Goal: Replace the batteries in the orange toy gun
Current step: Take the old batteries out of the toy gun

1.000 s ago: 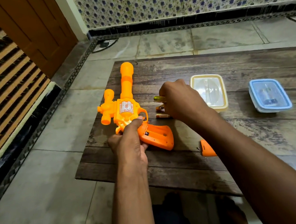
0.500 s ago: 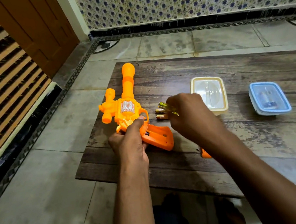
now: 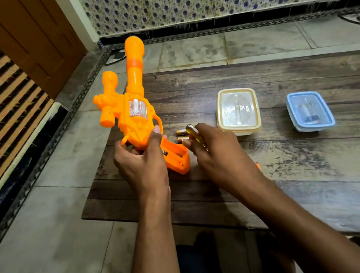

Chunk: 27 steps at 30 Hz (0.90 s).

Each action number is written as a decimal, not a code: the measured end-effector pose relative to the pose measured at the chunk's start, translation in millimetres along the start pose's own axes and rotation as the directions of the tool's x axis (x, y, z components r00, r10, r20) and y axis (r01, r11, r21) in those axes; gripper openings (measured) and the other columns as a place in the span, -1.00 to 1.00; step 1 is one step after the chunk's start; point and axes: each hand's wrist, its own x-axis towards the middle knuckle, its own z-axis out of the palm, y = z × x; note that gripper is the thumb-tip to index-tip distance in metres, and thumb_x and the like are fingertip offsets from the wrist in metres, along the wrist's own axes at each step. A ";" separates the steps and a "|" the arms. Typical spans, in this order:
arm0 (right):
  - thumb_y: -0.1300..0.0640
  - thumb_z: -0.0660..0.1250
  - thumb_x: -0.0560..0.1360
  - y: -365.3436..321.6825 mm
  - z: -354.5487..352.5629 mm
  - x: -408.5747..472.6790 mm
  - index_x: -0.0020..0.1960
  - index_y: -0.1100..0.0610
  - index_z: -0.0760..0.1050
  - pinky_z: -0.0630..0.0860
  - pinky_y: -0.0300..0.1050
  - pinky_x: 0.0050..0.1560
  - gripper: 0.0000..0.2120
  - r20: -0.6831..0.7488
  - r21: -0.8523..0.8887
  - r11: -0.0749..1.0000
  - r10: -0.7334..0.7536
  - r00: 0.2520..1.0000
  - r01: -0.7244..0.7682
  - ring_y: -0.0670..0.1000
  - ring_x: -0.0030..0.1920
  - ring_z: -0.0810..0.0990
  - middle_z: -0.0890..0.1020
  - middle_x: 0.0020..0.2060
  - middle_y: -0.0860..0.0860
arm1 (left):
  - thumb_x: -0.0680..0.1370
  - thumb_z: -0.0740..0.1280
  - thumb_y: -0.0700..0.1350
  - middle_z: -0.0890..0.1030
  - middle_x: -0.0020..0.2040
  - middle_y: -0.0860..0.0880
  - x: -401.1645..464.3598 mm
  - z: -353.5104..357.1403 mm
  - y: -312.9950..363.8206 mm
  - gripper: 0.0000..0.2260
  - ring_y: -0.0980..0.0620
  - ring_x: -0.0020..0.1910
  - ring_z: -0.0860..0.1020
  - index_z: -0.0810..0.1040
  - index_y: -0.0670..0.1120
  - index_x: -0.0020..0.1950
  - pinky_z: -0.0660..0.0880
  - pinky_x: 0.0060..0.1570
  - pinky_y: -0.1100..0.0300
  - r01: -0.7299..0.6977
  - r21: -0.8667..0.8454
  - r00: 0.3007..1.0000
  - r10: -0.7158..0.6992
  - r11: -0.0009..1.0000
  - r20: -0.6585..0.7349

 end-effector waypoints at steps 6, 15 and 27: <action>0.06 0.24 0.67 -4.2 -9.2 0.5 0.05 0.16 0.47 0.14 -0.03 -0.26 -0.84 -0.002 0.038 0.999 0.005 1.000 -0.005 0.09 -0.18 0.48 0.53 -0.24 0.00 | 0.44 0.58 -0.23 0.76 -0.04 0.04 -2.4 0.5 2.6 -0.71 -0.15 -0.08 0.75 0.60 0.06 0.03 0.66 0.01 -0.23 -0.017 -0.049 1.000 0.017 0.999 0.007; 0.44 0.29 0.45 -20.8 -3.5 72.5 0.23 0.04 0.57 0.30 0.00 0.19 -0.54 0.194 -0.332 0.910 -0.193 0.962 0.250 0.10 0.17 0.52 0.44 0.01 -0.05 | 0.32 0.64 -0.11 0.74 0.04 -0.09 11.6 -11.7 -1.7 -0.57 -0.09 0.00 0.73 0.67 -0.15 0.15 0.68 0.04 -0.14 0.147 -0.084 0.976 -0.158 0.986 -0.153; 0.41 0.34 0.52 -30.6 31.9 154.2 0.08 0.17 0.60 0.25 0.33 0.36 -0.78 0.507 -0.528 0.658 -0.264 0.821 0.537 0.16 0.20 0.52 0.59 0.08 0.13 | 0.47 0.53 -0.33 0.73 -0.03 -0.11 9.7 -10.8 9.6 -0.66 -0.08 -0.25 0.75 0.59 -0.20 0.23 0.68 -0.28 0.06 0.284 -0.201 0.951 -0.303 0.938 -0.067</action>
